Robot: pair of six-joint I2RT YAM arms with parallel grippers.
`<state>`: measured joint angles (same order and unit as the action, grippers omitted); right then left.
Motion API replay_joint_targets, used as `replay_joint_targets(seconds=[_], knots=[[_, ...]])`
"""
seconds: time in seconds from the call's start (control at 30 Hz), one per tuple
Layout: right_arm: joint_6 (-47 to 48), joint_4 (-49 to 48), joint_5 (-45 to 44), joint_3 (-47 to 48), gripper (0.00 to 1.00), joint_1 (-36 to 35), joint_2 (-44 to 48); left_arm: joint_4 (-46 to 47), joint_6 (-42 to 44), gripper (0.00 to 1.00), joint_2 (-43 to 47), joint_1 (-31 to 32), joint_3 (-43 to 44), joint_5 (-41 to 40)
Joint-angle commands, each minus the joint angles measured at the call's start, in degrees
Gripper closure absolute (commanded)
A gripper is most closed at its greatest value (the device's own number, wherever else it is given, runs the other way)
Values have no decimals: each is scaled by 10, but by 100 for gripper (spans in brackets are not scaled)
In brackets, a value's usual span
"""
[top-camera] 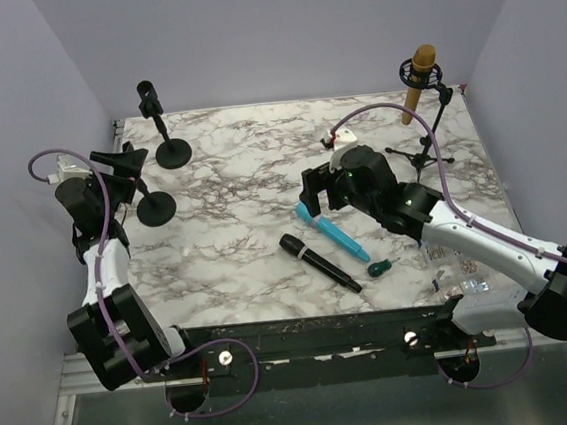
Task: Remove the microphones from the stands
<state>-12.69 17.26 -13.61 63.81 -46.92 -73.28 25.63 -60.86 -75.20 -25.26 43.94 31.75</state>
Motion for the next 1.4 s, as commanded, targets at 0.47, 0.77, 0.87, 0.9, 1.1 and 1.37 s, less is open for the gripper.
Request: replay_joint_targets(seconds=[0.47, 0.77, 0.87, 0.9, 1.1, 1.37], knots=[[-63, 64, -112, 50, 0, 0, 15, -118, -29, 2, 80, 129, 18, -11], [-44, 81, -284, 78, 0, 24, 13, -171, 101, 2, 90, 241, 110, 6], [-44, 81, -251, 95, 0, 92, 11, -227, 189, 2, 98, 290, 164, -9], [-44, 76, -241, 98, 0, 119, 9, -228, 207, 2, 100, 298, 174, -3], [-63, 38, -195, 81, 0, 259, -4, -218, 270, 2, 95, 352, 200, 43], [-85, -174, -152, -25, 0, 397, -19, -174, 261, 2, 82, 372, 199, 104]])
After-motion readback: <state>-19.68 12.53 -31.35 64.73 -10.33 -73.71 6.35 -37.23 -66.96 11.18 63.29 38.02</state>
